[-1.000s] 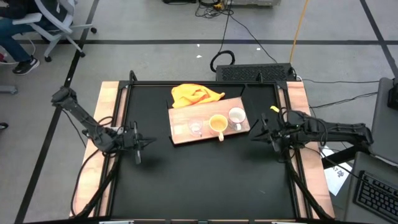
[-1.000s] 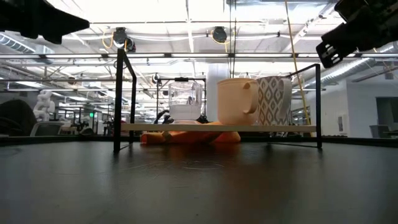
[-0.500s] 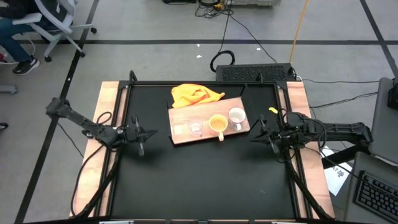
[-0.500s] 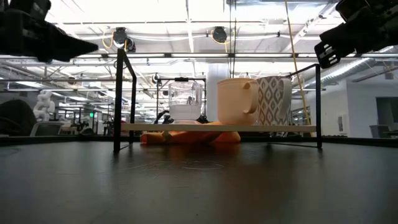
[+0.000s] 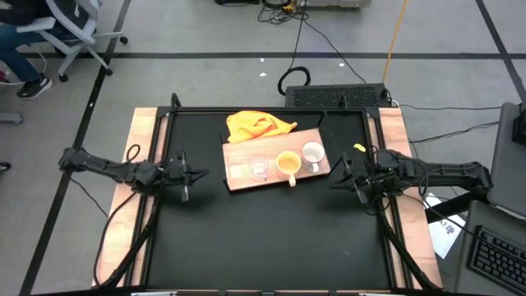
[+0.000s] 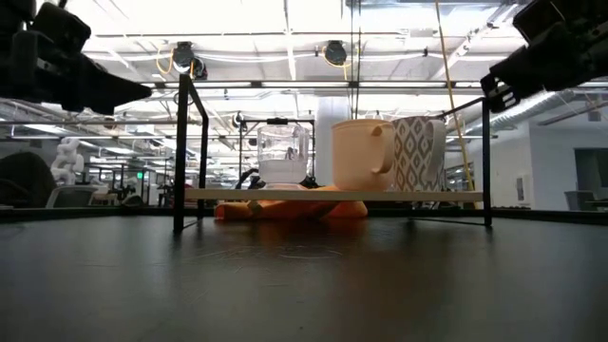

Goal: Stack small to large cups/mugs on shelf
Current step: Return to Home Position

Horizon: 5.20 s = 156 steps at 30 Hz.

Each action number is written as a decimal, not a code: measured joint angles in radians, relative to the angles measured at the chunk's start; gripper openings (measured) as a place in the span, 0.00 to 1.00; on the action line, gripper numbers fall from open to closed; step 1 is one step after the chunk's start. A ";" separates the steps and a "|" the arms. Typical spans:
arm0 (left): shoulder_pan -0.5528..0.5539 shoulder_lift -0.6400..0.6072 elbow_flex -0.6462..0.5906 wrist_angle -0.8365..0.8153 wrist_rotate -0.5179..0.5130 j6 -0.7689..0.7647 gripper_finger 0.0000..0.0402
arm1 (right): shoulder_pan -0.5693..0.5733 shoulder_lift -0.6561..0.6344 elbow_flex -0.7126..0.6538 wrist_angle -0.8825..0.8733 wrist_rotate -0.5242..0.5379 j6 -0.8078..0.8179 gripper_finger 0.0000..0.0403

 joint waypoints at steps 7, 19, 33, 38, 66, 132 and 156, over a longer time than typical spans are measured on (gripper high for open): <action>0.079 -0.002 0.000 0.004 0.135 -0.004 0.00 | 0.008 -0.021 -0.091 0.129 -0.004 0.035 0.00; 0.120 -0.002 0.000 0.019 0.303 -0.035 0.00 | 0.048 -0.048 -0.178 0.241 -0.007 0.073 0.00; 0.120 -0.002 0.001 0.031 0.264 -0.075 0.00 | 0.170 -0.051 -0.222 0.343 -0.007 0.055 0.00; 0.120 -0.002 0.001 0.028 0.284 -0.060 0.00 | 0.198 -0.051 -0.223 0.344 -0.004 0.062 0.00; 0.131 -0.001 0.001 0.153 0.420 0.028 0.00 | 0.248 -0.055 -0.225 0.396 0.027 -0.026 0.00; 0.127 0.000 0.001 0.040 0.464 -0.077 0.08 | 0.248 -0.055 -0.225 0.359 -0.031 0.037 0.00; 0.127 0.000 0.001 0.040 0.464 -0.077 0.08 | 0.248 -0.055 -0.225 0.359 -0.031 0.037 0.00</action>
